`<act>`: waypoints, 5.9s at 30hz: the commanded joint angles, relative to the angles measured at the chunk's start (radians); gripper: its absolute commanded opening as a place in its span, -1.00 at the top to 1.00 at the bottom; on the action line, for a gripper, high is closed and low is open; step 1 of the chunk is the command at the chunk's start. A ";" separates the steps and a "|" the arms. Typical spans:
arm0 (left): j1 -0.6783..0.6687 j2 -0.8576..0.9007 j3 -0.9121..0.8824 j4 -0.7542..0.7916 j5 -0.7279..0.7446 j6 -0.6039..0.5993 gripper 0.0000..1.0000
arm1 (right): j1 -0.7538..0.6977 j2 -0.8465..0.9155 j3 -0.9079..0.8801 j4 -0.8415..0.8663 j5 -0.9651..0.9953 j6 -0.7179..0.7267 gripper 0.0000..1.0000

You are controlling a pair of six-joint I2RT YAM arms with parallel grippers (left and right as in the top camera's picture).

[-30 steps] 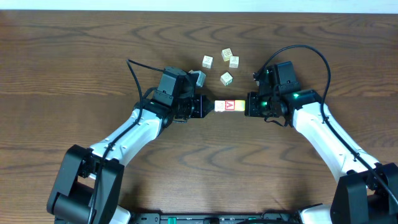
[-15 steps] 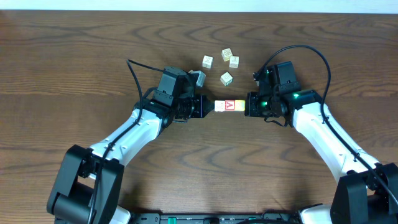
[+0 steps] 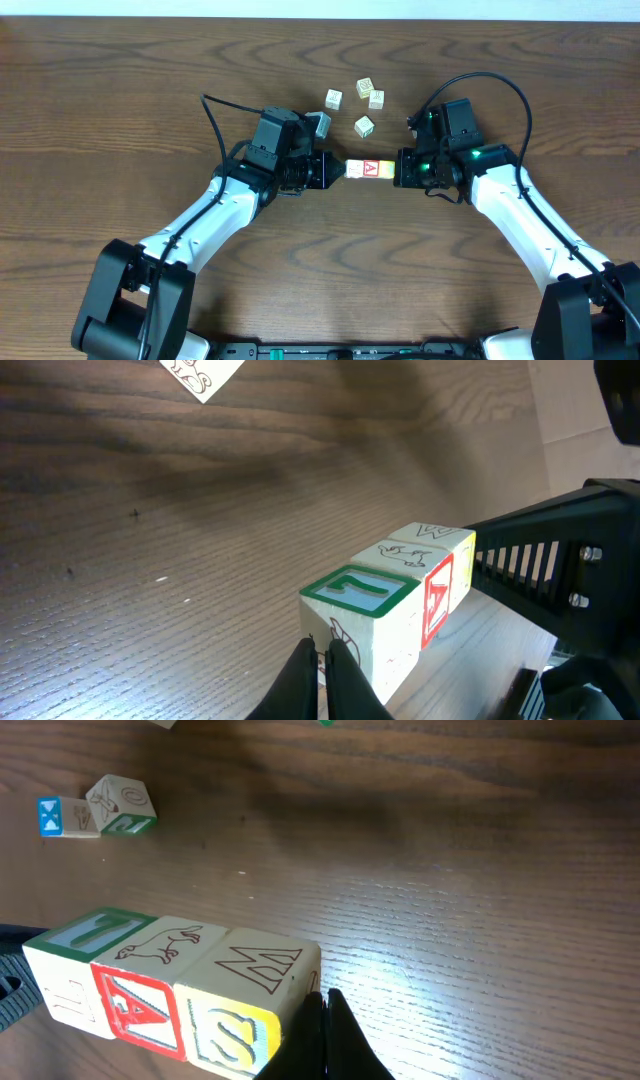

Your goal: Lift 3 blocks

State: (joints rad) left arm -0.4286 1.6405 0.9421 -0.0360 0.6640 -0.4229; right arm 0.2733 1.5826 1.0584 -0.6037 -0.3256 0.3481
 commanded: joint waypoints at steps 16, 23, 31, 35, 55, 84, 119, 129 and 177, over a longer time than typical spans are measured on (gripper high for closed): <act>-0.027 -0.018 0.020 0.011 0.050 -0.009 0.86 | 0.042 -0.047 0.043 0.001 -0.121 -0.008 0.97; -0.027 -0.018 0.020 0.011 0.050 -0.009 0.86 | 0.042 -0.047 0.043 0.001 -0.121 -0.008 0.98; -0.027 -0.018 0.020 0.011 0.050 -0.009 0.85 | 0.042 -0.047 0.043 0.001 -0.121 -0.008 0.98; -0.027 -0.018 0.020 0.011 0.051 -0.009 0.85 | 0.042 -0.047 0.043 0.001 -0.121 -0.008 0.98; -0.027 -0.023 0.020 0.011 0.050 -0.009 0.86 | 0.043 -0.047 0.043 -0.003 -0.108 -0.008 0.98; -0.027 -0.023 0.019 -0.008 0.027 -0.008 0.86 | 0.043 -0.047 0.043 -0.018 -0.093 -0.012 0.98; -0.027 0.000 0.016 -0.024 0.024 -0.008 0.86 | 0.068 -0.009 0.042 -0.029 -0.038 -0.012 0.98; -0.027 0.005 0.011 -0.034 0.019 -0.001 0.86 | 0.083 0.044 0.042 -0.013 -0.038 -0.012 0.98; -0.069 0.006 0.010 -0.081 -0.082 -0.005 0.86 | 0.084 0.045 0.042 -0.010 -0.046 0.008 0.97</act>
State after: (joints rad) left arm -0.4732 1.6409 0.9421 -0.1242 0.5426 -0.4229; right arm 0.3218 1.6260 1.0725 -0.6216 -0.2581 0.3485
